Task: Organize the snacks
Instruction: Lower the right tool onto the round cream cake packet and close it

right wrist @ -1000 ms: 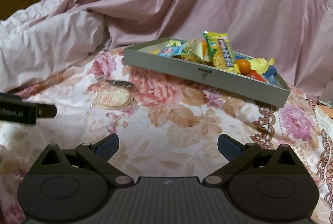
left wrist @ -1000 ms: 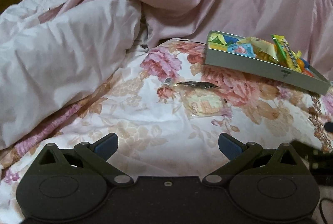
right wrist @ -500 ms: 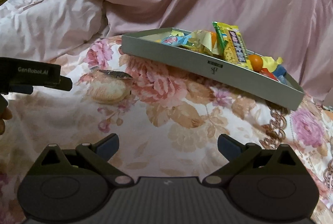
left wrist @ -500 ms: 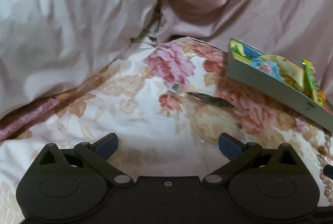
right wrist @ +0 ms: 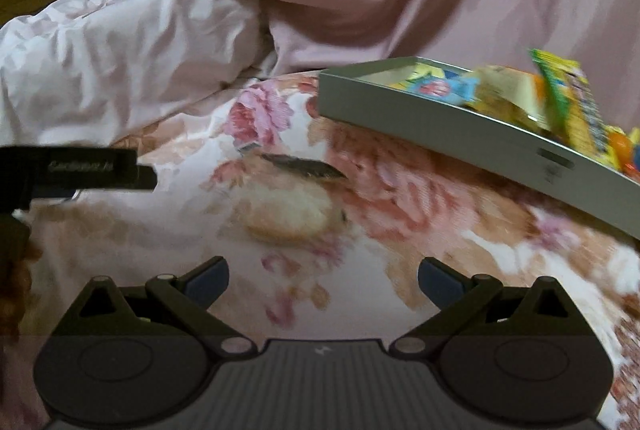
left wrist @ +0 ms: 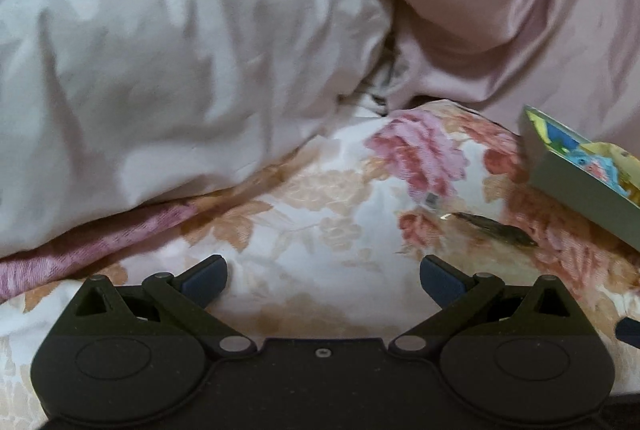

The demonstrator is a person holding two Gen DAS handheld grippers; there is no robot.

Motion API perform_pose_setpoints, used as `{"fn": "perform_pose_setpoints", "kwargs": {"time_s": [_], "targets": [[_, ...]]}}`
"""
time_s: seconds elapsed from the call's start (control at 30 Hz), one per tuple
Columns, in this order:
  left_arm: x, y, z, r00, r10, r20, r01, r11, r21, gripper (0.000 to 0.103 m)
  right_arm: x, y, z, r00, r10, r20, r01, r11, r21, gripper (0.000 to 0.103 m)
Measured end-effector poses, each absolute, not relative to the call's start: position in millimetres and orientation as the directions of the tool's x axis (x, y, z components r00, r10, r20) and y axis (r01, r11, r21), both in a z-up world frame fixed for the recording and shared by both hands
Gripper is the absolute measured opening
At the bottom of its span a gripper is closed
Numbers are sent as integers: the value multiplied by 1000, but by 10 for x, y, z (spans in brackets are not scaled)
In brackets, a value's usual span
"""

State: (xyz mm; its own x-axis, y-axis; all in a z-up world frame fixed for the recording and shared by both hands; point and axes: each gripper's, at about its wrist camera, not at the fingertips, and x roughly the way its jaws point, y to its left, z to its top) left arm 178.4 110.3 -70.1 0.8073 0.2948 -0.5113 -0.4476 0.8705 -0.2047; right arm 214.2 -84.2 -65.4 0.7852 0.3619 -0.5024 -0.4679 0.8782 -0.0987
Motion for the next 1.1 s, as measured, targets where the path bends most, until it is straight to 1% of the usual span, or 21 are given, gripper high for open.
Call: {"fn": "perform_pose_setpoints", "kwargs": {"time_s": [0.1,0.2,0.33,0.43,0.57,0.6,0.63,0.67,0.7,0.73,0.8,0.97,1.1], "targets": [[1759,1162,-693,811,295,-505,-455,861,-227,102,2320,-672,-627,788,367,-495,-460,885,-77,103],[1743,1198,-674,815,307,-491,-462,856,-232,102,2528,-521,-602,776,372,-509,-457,888,-48,103],[1741,1259,-678,814,310,-491,-475,842,-256,102,2809,-314,-650,753,331,-569,-422,906,-32,103],[1751,1296,-690,811,307,-497,-482,833,-272,102,2966,-222,-757,731,265,-629,-368,929,-36,103],[1761,1296,-699,812,301,-499,-479,833,-277,102,2913,-223,-808,749,270,-605,-387,919,-69,102],[1762,1286,-699,813,299,-499,-477,834,-278,102,2897,-251,-812,749,279,-601,-394,917,-67,100],[1765,1281,-698,814,295,-500,-474,835,-280,102,2871,-295,-813,749,291,-596,-407,911,-67,94],[1768,1275,-696,818,290,-498,-469,836,-284,102,2835,-320,-791,749,296,-592,-419,905,-77,90],[1775,1262,-693,821,284,-496,-463,839,-286,102,2816,-354,-785,747,305,-591,-435,896,-88,84],[1782,1246,-690,824,277,-494,-455,844,-285,102,2787,-401,-770,742,316,-592,-452,887,-93,80],[1795,1208,-687,829,267,-492,-440,854,-277,102,2730,-525,-741,727,336,-599,-480,872,-93,76],[1822,1089,-673,848,227,-480,-388,882,-267,102,2498,-932,-672,710,340,-617,-536,829,-159,75],[1871,919,-657,865,175,-471,-319,915,-246,102,2259,-1267,-621,684,331,-650,-573,795,-198,75]]}}
